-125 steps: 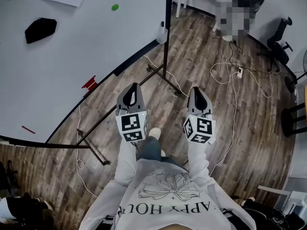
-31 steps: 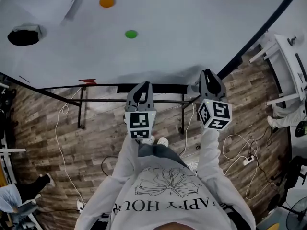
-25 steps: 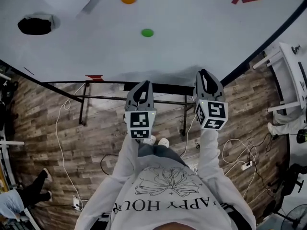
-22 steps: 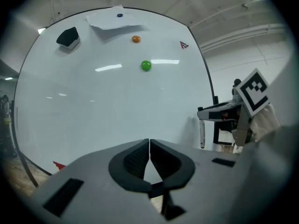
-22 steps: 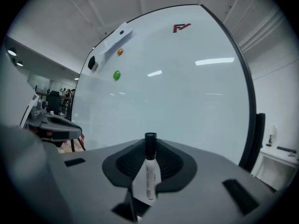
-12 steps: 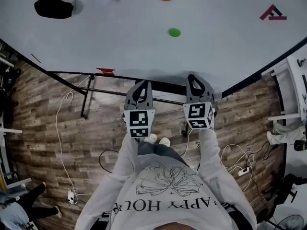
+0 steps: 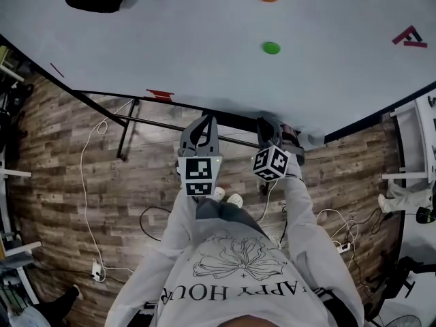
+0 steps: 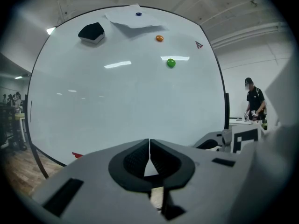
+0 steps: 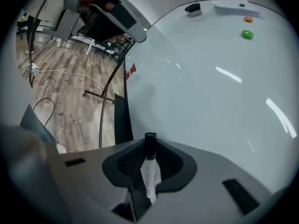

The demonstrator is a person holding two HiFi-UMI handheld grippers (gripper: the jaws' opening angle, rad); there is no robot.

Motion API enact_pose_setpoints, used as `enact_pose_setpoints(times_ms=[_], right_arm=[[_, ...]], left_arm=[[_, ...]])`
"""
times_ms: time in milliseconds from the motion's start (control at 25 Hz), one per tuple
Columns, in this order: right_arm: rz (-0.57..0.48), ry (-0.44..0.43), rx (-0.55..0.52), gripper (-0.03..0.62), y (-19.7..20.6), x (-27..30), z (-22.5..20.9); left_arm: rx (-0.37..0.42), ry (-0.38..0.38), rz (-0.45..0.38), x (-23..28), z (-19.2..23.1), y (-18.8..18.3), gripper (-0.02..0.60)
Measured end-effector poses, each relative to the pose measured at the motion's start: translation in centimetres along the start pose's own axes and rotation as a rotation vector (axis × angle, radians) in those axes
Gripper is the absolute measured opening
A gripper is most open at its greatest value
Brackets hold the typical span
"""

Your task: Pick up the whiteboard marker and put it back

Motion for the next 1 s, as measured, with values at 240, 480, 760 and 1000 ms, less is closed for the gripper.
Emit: enact_pose_setpoints(times_ms=[240, 480, 760, 1000], right_arm=[[0.043, -0.051, -0.050, 0.064, 1.6, 2.2, 2.0], [0.051, -0.099, -0.094, 0.065, 2.1, 3.4, 3.7], [0.040, -0.137, -0.076, 0.098, 2.3, 3.8, 4.8], [-0.031, -0.106, 0.083, 0.098, 0.3, 1.7, 3.3]], left_arm=[[-0.010, -0.026, 0.020, -0.5, 0.9, 1.0, 0.009], [-0.015, -0.051, 0.033, -1.0, 1.6, 1.7, 0.009], [-0.016, -0.066, 0.037, -1.5, 1.7, 1.9, 0.009], [-0.013, -0.052, 0.024, -1.6, 1.2, 1.3, 0.009]])
Point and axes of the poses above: the fingertips, and each gripper's own axes: x forward along the fingers, z to its left, y out of its underside, the point moved 2 cm from there along -x, backward along the fingers, and after that the axes turned 4 degrees about x, right-handed, at the moved point
